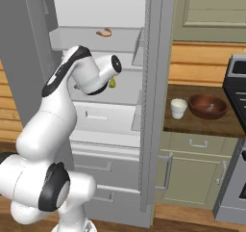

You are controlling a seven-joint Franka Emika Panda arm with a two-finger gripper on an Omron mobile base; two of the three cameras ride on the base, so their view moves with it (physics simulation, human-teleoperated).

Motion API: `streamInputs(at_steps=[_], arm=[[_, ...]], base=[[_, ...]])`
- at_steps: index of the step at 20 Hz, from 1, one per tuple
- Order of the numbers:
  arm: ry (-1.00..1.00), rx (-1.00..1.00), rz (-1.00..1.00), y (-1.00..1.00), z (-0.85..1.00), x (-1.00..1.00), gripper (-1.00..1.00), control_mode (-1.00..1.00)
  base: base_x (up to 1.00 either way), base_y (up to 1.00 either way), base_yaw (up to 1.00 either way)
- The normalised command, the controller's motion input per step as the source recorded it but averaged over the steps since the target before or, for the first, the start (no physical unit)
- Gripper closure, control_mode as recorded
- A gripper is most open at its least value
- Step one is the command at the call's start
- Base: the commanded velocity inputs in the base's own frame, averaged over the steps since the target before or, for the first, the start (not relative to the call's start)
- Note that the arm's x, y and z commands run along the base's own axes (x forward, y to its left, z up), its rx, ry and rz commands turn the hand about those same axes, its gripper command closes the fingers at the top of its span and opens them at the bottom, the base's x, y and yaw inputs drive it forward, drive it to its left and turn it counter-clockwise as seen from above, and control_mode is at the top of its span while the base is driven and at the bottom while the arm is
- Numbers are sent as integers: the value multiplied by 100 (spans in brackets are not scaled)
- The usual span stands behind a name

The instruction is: Grab a lemon wedge from the fridge and one ice cube from the ice bowl, and put them in the glass of lemonade.

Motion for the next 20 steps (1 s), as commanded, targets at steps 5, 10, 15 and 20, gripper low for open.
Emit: streamInputs(at_steps=[5, 10, 15, 20], arm=[[9, 5, 15, 46, 0, -6, -100, -100], [8, 6, 21, 59, 0, -41, -100, -100], [4, 4, 22, 56, 0, -67, -100, -100], [0, 4, 23, 56, 0, -70, -100, -100]], base=[[0, 0, 0], [0, 0, 0], [0, 0, 0], [0, 0, 0]])
